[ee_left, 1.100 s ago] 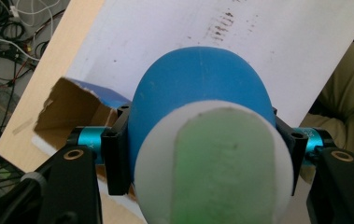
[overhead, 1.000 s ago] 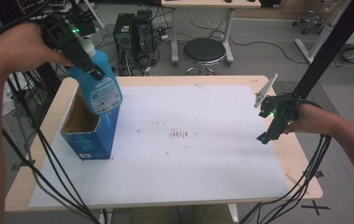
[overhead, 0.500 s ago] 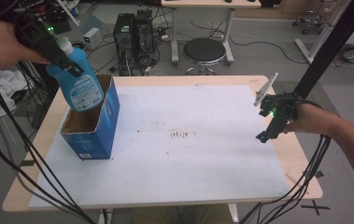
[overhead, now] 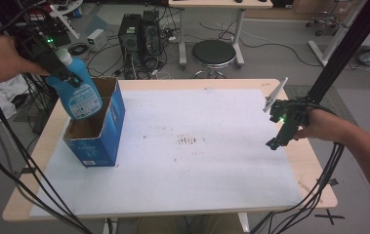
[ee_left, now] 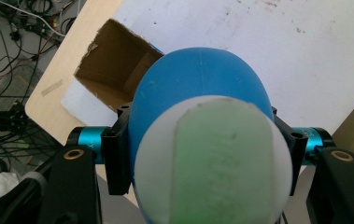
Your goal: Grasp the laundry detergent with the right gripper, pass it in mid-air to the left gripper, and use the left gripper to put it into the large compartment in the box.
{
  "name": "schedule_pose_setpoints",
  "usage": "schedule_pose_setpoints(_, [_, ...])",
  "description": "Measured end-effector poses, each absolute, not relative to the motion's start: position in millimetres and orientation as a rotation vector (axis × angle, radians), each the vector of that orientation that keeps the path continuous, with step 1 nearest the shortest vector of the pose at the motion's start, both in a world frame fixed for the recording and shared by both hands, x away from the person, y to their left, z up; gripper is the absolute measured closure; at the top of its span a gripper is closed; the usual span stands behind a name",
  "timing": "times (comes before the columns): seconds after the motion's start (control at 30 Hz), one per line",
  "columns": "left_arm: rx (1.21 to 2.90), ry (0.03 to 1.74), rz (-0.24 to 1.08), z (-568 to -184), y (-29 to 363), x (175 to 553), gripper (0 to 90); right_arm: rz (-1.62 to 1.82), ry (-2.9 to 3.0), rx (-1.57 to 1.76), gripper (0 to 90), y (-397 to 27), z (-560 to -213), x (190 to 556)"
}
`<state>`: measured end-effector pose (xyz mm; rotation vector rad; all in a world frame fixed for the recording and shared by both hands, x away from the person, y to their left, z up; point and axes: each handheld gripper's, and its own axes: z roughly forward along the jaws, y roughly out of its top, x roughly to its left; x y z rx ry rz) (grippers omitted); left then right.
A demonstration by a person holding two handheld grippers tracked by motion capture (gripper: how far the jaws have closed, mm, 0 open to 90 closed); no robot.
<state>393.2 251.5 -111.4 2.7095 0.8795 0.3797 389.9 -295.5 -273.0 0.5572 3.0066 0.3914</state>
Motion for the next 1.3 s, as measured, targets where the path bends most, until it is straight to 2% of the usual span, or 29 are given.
schedule_pose_setpoints(0.43, [2.753,0.867,0.346,-162,254,404,38.0,0.406,2.997,0.577,1.0,-297,-272,389])
schedule_pose_setpoints(0.47, [2.756,0.857,0.34,-179,256,405,38.0,0.416,2.991,0.588,1.0,-300,-271,388])
schedule_pose_setpoints(0.77, [2.782,0.844,0.304,-221,256,409,38.0,0.417,2.996,0.615,1.0,-304,-278,387])
schedule_pose_setpoints(1.3, [2.836,0.84,0.254,-263,258,415,38.0,0.411,3.004,0.603,0.9,-301,-284,388])
